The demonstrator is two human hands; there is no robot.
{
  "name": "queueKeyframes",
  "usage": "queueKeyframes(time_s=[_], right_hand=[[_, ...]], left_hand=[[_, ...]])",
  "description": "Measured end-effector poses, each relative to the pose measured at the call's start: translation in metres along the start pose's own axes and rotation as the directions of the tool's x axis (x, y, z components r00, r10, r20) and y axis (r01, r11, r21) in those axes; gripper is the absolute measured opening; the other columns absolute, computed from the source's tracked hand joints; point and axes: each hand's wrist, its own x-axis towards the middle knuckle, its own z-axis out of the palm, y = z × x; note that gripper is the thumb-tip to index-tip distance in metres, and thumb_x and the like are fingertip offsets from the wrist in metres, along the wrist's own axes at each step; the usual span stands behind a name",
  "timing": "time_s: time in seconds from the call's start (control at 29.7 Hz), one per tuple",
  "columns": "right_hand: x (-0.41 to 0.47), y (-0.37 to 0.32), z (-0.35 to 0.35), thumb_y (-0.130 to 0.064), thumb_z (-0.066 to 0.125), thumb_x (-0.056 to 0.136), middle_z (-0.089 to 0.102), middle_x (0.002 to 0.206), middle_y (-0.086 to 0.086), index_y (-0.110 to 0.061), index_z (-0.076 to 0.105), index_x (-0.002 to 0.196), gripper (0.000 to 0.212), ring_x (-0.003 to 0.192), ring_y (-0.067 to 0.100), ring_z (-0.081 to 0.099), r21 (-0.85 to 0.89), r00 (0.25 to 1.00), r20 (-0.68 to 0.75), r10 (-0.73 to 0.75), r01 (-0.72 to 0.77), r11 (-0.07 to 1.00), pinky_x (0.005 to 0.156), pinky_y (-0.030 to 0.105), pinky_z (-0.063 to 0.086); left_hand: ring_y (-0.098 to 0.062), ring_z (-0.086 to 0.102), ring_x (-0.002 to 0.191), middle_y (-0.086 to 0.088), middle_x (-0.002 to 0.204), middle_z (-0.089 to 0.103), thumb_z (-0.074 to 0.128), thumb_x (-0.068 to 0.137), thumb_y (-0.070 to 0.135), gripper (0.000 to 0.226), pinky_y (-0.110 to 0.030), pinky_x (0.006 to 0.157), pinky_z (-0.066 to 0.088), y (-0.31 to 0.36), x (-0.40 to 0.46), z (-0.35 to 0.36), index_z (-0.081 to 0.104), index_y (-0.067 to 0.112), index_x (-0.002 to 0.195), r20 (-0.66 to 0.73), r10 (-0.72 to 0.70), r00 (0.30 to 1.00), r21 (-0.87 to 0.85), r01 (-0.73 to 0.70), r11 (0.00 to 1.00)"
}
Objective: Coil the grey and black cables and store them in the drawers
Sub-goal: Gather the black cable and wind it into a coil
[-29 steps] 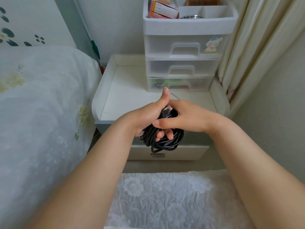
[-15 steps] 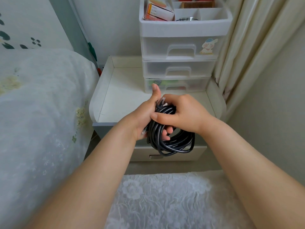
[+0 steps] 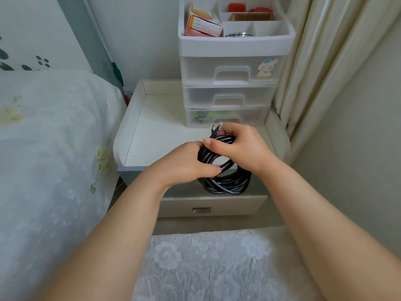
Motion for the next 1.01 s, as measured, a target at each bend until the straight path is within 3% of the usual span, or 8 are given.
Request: queueKeyframes(time_s=[0.13, 0.24, 0.37, 0.44, 0.54, 0.71, 0.84, 1.01], right_hand=[[0.007, 0.007, 0.013, -0.058, 0.066, 0.069, 0.051, 0.065, 0.001, -0.003, 0.054, 0.077, 0.057, 0.062, 0.014, 0.05, 0.149, 0.994, -0.015, 0.107, -0.103, 0.983, 0.067, 0.047, 0.052], [0.012, 0.011, 0.021, -0.063, 0.066, 0.067, 0.051, 0.066, -0.001, -0.004, 0.054, 0.077, 0.06, 0.063, 0.014, 0.051, 0.177, 0.985, 0.008, 0.172, -0.171, 0.969, 0.071, 0.05, 0.053], [0.017, 0.009, 0.019, -0.067, 0.054, 0.08, 0.06, 0.074, -0.008, -0.016, 0.061, 0.076, 0.052, 0.069, 0.009, 0.057, 0.261, 0.969, 0.174, 0.176, -0.217, 0.941, 0.071, 0.03, 0.047], [0.029, 0.022, 0.012, -0.069, 0.041, 0.083, 0.067, 0.095, -0.006, -0.021, 0.067, 0.096, 0.056, 0.09, 0.009, 0.062, 0.29, 0.961, 0.107, 0.256, -0.277, 0.916, 0.08, 0.024, 0.045], [0.045, 0.075, -0.001, -0.053, 0.047, 0.092, 0.061, 0.118, 0.004, -0.017, 0.06, 0.119, 0.047, 0.114, 0.024, 0.054, -0.047, 0.854, -0.254, 0.454, -0.48, 0.876, 0.09, 0.034, 0.042], [0.04, 0.123, 0.006, -0.046, 0.05, 0.091, 0.042, 0.135, 0.017, -0.012, 0.044, 0.132, 0.055, 0.125, 0.037, 0.037, -0.487, 0.795, -0.275, 0.54, -0.599, 0.635, 0.101, 0.043, 0.035], [0.043, 0.128, 0.017, -0.036, 0.048, 0.095, 0.054, 0.12, 0.015, -0.009, 0.053, 0.115, 0.035, 0.112, 0.033, 0.048, -0.575, 0.848, -0.323, 0.42, -0.528, 0.625, 0.089, 0.039, 0.038], [0.047, 0.108, 0.013, -0.029, 0.042, 0.098, 0.061, 0.106, 0.013, -0.007, 0.056, 0.105, 0.027, 0.101, 0.033, 0.056, -0.473, 0.814, -0.254, 0.523, -0.576, 0.667, 0.075, 0.034, 0.04]], left_hand=[[-0.013, 0.063, 0.068, 0.002, 0.07, 0.07, 0.059, 0.076, 0.015, 0.01, -0.027, 0.06, 0.045, 0.002, 0.002, 0.01, 0.063, 0.02, 0.084, -0.206, -0.07, 0.976, -0.038, 0.063, 0.997], [-0.013, 0.065, 0.068, -0.001, 0.065, 0.071, 0.057, 0.077, 0.014, 0.015, -0.026, 0.061, 0.043, 0.0, 0.004, 0.011, 0.065, 0.017, 0.089, -0.227, -0.122, 0.966, -0.107, 0.1, 0.989], [-0.019, 0.06, 0.059, -0.001, 0.06, 0.062, 0.058, 0.076, 0.012, 0.002, -0.028, 0.06, 0.043, -0.006, 0.009, 0.005, 0.058, 0.012, 0.074, -0.235, -0.161, 0.958, -0.066, 0.15, 0.987], [-0.018, 0.05, 0.055, 0.0, 0.059, 0.053, 0.058, 0.075, 0.011, 0.014, -0.026, 0.055, 0.037, -0.009, 0.013, 0.0, 0.05, 0.014, 0.064, -0.266, -0.17, 0.949, -0.037, 0.166, 0.985], [-0.016, 0.041, 0.052, 0.002, 0.056, 0.045, 0.056, 0.075, 0.01, 0.019, -0.025, 0.051, 0.03, -0.011, 0.016, -0.008, 0.044, 0.015, 0.061, -0.303, -0.191, 0.934, -0.014, 0.196, 0.981], [-0.015, 0.039, 0.048, 0.003, 0.05, 0.044, 0.057, 0.075, 0.007, 0.021, -0.023, 0.049, 0.029, -0.014, 0.022, -0.013, 0.046, 0.014, 0.058, -0.292, -0.233, 0.928, -0.033, 0.233, 0.972], [-0.017, 0.038, 0.05, 0.001, 0.055, 0.043, 0.056, 0.075, 0.009, 0.016, -0.025, 0.051, 0.029, -0.017, 0.026, -0.014, 0.045, 0.013, 0.064, -0.265, -0.247, 0.932, -0.043, 0.245, 0.969], [-0.018, 0.039, 0.05, 0.0, 0.055, 0.042, 0.056, 0.074, 0.009, 0.019, -0.025, 0.052, 0.029, -0.021, 0.03, -0.014, 0.045, 0.013, 0.06, -0.257, -0.272, 0.927, -0.066, 0.264, 0.962]])
